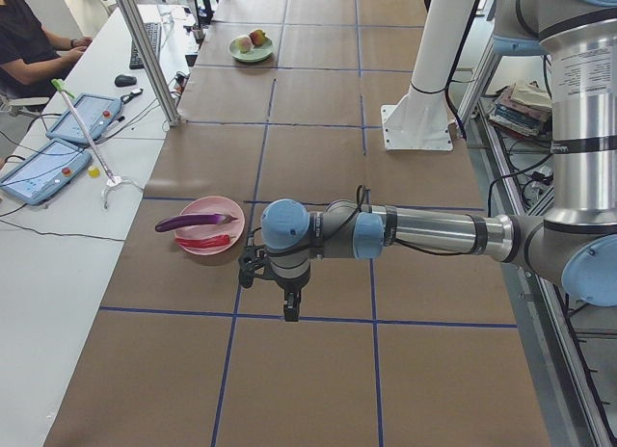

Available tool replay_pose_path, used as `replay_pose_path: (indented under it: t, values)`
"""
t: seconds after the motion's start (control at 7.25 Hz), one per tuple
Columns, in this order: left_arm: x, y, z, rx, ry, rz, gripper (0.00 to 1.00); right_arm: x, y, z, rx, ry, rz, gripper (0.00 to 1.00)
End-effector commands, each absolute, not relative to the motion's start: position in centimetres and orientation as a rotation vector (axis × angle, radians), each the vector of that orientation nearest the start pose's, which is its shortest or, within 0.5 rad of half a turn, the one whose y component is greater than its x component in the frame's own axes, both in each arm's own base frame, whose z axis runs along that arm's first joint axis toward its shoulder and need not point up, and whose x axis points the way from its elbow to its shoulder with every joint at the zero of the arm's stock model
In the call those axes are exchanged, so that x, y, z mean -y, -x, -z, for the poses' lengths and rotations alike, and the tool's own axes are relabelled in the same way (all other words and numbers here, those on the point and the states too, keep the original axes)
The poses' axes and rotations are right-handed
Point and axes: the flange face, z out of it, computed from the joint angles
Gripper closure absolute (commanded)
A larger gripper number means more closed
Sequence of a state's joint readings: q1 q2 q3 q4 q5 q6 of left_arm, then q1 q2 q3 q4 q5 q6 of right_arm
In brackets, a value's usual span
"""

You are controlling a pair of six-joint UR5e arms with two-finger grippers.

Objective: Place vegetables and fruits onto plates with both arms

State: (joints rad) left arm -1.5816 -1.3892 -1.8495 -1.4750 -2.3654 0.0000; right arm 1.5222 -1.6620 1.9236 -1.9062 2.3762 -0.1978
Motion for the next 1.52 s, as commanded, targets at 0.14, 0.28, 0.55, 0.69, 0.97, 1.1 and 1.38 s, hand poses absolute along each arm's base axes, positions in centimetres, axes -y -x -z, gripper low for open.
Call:
replay_pose_path:
  t: [0.14, 0.28, 0.55, 0.69, 0.97, 1.1, 1.38]
  values:
    - [38.4, 6.6, -61.0, -0.804, 0.019, 0.051, 0.00, 44.9, -2.6, -54.9, 0.833, -0.004, 0.237, 0.00]
    - [38.5, 6.6, -60.7, -0.807, 0.014, 0.050, 0.00, 45.1, -2.5, -54.6, 0.837, -0.004, 0.232, 0.00]
    - [38.5, 6.6, -60.7, -0.805, 0.029, 0.092, 0.00, 46.0, -1.8, -56.4, 0.876, 0.033, 0.226, 0.00]
    - [38.5, 6.5, -59.9, -0.809, 0.017, 0.090, 0.00, 46.1, -1.5, -57.2, 0.914, 0.052, 0.214, 0.00]
    - [38.6, 6.3, -59.6, -0.844, 0.014, 0.085, 0.00, 45.6, -1.3, -57.9, 0.943, 0.070, 0.203, 0.00]
    - [39.0, 6.3, -58.9, -0.848, 0.000, 0.081, 0.00, 44.9, -1.1, -58.6, 0.999, 0.087, 0.186, 0.00]
    - [39.0, 6.2, -58.5, -0.855, -0.008, 0.076, 0.00, 44.9, -0.8, -58.3, 1.007, 0.083, 0.192, 0.00]
